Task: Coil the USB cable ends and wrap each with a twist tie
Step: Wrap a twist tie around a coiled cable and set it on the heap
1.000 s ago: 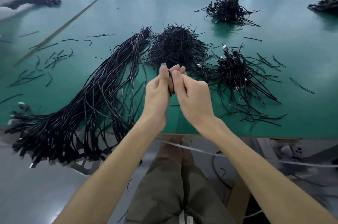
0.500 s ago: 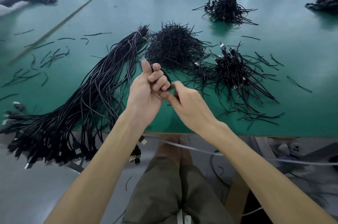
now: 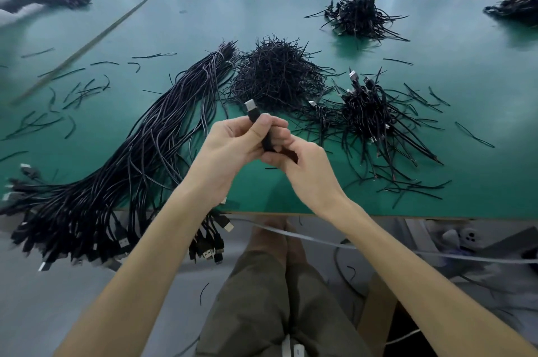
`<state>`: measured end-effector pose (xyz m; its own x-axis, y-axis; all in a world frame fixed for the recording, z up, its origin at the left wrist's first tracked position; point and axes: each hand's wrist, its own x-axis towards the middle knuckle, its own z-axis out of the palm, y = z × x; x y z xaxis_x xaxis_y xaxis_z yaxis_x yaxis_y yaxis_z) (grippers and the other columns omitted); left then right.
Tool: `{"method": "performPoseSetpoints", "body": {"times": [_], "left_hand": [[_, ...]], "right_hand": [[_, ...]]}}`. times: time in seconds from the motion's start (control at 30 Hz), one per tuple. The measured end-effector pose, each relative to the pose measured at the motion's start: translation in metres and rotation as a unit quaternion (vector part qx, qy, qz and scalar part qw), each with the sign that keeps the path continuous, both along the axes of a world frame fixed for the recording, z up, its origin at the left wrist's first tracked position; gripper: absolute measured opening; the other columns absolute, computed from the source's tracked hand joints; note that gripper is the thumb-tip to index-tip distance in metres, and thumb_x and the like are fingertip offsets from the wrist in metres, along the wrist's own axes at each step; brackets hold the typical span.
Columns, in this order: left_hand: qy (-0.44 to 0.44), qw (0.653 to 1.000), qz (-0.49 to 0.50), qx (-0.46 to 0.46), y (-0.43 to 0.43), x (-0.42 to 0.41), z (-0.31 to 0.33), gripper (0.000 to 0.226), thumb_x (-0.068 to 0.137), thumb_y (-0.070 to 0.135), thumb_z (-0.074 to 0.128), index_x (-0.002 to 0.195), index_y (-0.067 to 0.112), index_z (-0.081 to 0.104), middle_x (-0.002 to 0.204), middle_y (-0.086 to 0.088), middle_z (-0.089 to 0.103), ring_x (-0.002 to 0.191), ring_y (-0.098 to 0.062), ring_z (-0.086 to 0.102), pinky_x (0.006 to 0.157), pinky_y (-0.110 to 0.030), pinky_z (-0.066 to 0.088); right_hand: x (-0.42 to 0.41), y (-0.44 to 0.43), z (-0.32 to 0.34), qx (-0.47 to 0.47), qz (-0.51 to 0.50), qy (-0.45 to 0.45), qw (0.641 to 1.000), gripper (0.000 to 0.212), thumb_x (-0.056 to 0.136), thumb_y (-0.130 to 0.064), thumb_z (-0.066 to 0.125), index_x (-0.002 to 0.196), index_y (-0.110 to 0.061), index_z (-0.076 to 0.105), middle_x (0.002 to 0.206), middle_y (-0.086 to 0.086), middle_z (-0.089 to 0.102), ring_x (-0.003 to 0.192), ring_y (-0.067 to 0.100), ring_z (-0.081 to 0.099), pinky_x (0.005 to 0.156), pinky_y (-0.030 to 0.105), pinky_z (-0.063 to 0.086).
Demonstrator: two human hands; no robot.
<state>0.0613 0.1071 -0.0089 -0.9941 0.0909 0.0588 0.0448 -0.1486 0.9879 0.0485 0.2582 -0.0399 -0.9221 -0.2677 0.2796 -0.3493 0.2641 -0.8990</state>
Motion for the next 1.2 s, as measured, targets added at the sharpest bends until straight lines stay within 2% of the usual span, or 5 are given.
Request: {"method": "performPoseSetpoints", "body": {"times": [0.27,0.43,0.67,0.93,1.2], "left_hand": [[0.014,0.996,0.065,-0.067,0.007,0.011,-0.002,0.030,0.102,0.026,0.059,0.100,0.001,0.076,0.088,-0.015,0.073,0.081,-0.016,0.068,0.071,-0.028,0.059],[0.033,0.951,0.108,-0.289,-0.011,0.002,-0.007,0.036,0.094,0.044,0.067,0.071,0.016,0.072,0.053,0.002,0.064,0.043,-0.001,0.048,0.048,-0.015,0.036],[-0.039,0.922,-0.005,-0.386,-0.039,-0.006,-0.004,0.060,0.084,0.070,0.056,0.067,0.015,0.076,0.058,0.002,0.069,0.048,-0.010,0.060,0.048,-0.010,0.041],[-0.076,0.928,-0.316,-0.180,-0.073,-0.009,0.002,0.067,0.100,0.060,0.047,0.118,-0.002,0.064,0.116,-0.024,0.068,0.086,-0.031,0.067,0.067,-0.032,0.054],[-0.054,0.855,-0.379,-0.349,-0.055,-0.009,0.008,0.051,0.107,0.053,0.036,0.106,0.019,0.073,0.072,0.005,0.060,0.059,-0.015,0.047,0.057,-0.031,0.042]], "right_hand": [[0.004,0.001,-0.003,0.056,-0.008,0.013,0.998,0.041,0.096,-0.002,0.058,0.132,-0.020,0.064,0.087,-0.026,0.067,0.081,-0.006,0.062,0.082,0.019,0.051],[0.003,0.016,-0.002,0.245,-0.005,0.079,0.966,0.017,0.100,-0.016,0.058,0.117,-0.015,0.064,0.094,-0.009,0.068,0.089,0.021,0.065,0.082,0.046,0.052],[0.009,0.020,-0.002,0.376,0.008,0.240,0.895,0.005,0.097,-0.004,0.063,0.095,-0.006,0.059,0.080,-0.006,0.046,0.077,0.024,0.061,0.056,0.043,0.050],[0.014,0.024,0.002,0.376,0.035,0.273,0.885,0.005,0.100,-0.008,0.058,0.098,-0.006,0.061,0.086,0.004,0.056,0.074,0.021,0.054,0.055,0.042,0.049],[0.025,0.016,0.006,0.446,0.067,0.348,0.822,0.020,0.088,-0.001,0.046,0.093,-0.009,0.064,0.081,0.004,0.056,0.073,0.023,0.057,0.047,0.031,0.033]]}}
